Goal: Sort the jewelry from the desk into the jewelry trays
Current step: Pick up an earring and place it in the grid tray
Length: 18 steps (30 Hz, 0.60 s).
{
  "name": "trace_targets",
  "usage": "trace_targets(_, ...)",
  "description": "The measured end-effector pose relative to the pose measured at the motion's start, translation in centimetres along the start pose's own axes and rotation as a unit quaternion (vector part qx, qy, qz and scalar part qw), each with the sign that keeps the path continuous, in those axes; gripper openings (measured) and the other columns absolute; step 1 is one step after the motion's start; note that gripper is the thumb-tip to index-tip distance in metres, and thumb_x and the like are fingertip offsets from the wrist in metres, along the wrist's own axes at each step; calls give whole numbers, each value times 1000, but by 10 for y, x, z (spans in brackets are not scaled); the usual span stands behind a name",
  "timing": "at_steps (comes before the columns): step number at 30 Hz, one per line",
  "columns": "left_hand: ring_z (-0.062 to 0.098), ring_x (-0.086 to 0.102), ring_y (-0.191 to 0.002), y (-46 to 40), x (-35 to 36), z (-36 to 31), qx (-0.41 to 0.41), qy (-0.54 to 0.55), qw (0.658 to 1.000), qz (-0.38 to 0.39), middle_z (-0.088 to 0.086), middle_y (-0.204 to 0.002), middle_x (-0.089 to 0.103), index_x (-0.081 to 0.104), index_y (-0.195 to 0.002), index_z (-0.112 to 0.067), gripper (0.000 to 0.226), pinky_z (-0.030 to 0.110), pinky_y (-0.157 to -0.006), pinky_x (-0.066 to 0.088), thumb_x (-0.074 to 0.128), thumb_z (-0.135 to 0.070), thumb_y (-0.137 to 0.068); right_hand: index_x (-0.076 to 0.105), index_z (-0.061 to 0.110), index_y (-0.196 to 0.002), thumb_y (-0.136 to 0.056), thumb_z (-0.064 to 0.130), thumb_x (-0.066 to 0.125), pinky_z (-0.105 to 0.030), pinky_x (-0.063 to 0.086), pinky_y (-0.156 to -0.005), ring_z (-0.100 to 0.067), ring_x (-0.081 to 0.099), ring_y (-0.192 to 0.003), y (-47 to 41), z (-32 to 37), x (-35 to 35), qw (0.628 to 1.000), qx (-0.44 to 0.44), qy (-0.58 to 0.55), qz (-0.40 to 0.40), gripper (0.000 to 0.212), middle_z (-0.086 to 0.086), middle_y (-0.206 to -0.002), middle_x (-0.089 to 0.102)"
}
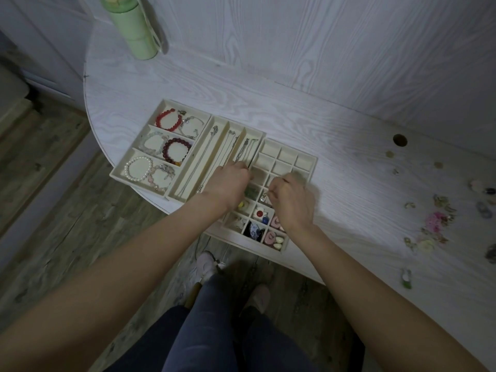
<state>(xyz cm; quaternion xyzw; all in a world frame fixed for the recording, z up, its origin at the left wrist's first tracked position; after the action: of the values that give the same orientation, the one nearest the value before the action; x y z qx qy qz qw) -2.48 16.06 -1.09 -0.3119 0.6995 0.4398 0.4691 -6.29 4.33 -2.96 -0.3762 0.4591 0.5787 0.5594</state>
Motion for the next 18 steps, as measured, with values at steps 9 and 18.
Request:
trace_targets(9, 26, 35, -132, -1, 2, 0, -4, -4, 1000, 16, 8, -142, 40, 43, -139, -17, 57, 40, -107, 30, 49, 6, -87, 73, 19, -86, -91, 12, 55, -23, 30, -50, -15, 59, -76, -2, 3, 11, 997, -5, 69, 25, 20, 0, -99, 61)
trace_targets(18, 26, 37, -130, -1, 3, 0, 0, -9, 1000, 15, 8, -140, 42, 47, -136, -14, 54, 39, -105, 32, 49, 6, -86, 72, 17, -87, -88, 7, 60, -22, 17, -44, -17, 60, -73, -3, 6, 18, 993, -2, 107, 45, 16, -1, -101, 61)
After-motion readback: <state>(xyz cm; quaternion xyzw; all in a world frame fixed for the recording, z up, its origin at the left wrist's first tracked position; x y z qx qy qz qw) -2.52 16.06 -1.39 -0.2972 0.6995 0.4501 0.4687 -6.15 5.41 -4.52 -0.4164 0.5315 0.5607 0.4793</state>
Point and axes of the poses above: each hand's wrist, its own y-axis away from the middle knuckle, its own x-axis out of the palm, z = x × y, the point moved 6 cm from there along -y, towards the middle knuckle
